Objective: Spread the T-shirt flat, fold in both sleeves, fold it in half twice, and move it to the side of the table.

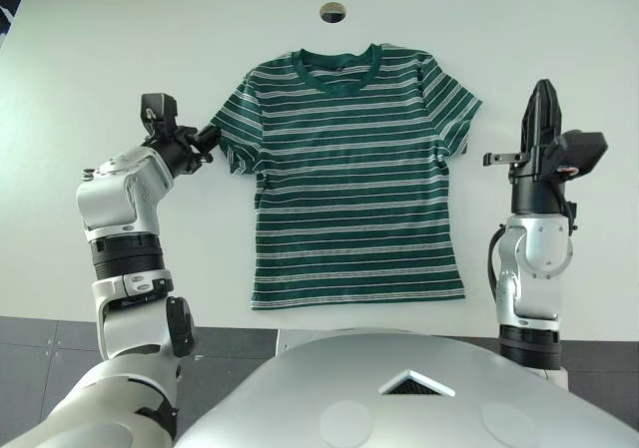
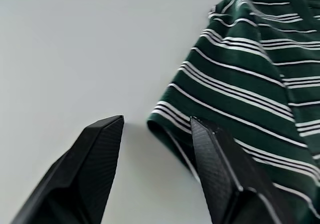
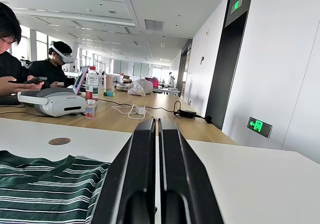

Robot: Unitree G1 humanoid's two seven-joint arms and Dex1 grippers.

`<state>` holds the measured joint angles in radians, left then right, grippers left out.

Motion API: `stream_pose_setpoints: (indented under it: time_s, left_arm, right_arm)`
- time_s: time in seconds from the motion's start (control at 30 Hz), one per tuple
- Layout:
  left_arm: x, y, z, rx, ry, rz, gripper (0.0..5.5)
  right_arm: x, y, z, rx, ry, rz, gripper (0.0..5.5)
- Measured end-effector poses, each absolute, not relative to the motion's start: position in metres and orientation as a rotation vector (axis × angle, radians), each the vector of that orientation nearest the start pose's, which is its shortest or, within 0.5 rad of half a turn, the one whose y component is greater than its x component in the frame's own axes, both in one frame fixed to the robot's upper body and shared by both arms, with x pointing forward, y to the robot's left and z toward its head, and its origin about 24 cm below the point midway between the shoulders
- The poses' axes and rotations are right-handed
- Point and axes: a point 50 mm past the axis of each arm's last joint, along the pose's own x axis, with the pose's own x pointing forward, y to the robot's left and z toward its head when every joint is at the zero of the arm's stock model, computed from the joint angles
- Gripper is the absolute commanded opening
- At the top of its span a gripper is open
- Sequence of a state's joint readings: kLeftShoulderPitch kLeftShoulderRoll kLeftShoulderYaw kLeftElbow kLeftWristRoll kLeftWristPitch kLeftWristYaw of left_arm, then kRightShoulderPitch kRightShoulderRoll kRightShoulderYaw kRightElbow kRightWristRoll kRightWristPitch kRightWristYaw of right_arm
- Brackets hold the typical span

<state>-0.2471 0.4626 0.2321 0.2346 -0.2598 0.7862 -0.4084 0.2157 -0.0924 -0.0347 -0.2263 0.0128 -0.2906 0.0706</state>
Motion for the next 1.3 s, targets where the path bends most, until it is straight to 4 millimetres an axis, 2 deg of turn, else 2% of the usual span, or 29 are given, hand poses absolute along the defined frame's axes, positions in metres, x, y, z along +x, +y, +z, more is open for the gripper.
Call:
stream_pose_setpoints:
  time_s: [0.1, 0.3, 0.6, 0.8, 0.97, 1.13, 1.3]
  left_arm:
    - [0.272, 0.269, 0.032, -0.091, 0.675, -0.126, 2.47]
    - [0.275, 0.263, 0.031, -0.071, 0.685, -0.165, 1.52]
    - [0.281, 0.266, 0.03, -0.075, 0.693, -0.165, 0.11]
    - [0.283, 0.261, 0.03, -0.089, 0.678, -0.183, 0.11]
    - [0.291, 0.237, 0.045, -0.122, 0.58, -0.258, 0.11]
    - [0.302, 0.194, 0.062, -0.133, 0.507, -0.373, 0.11]
    - [0.307, 0.162, 0.059, -0.122, 0.529, -0.456, 0.11]
  right_arm:
    - [0.206, -0.177, 0.075, -0.112, -0.302, 0.012, 0.1]
    - [0.206, -0.177, 0.075, -0.111, -0.301, 0.012, 0.1]
    - [0.204, -0.176, 0.078, -0.11, -0.311, 0.014, 0.1]
    - [0.204, -0.176, 0.078, -0.11, -0.311, 0.015, 0.1]
    - [0.204, -0.174, 0.077, -0.108, -0.31, 0.021, 0.1]
    - [0.204, -0.173, 0.077, -0.106, -0.308, 0.026, 0.1]
    - [0.205, -0.172, 0.075, -0.111, -0.297, 0.03, 0.1]
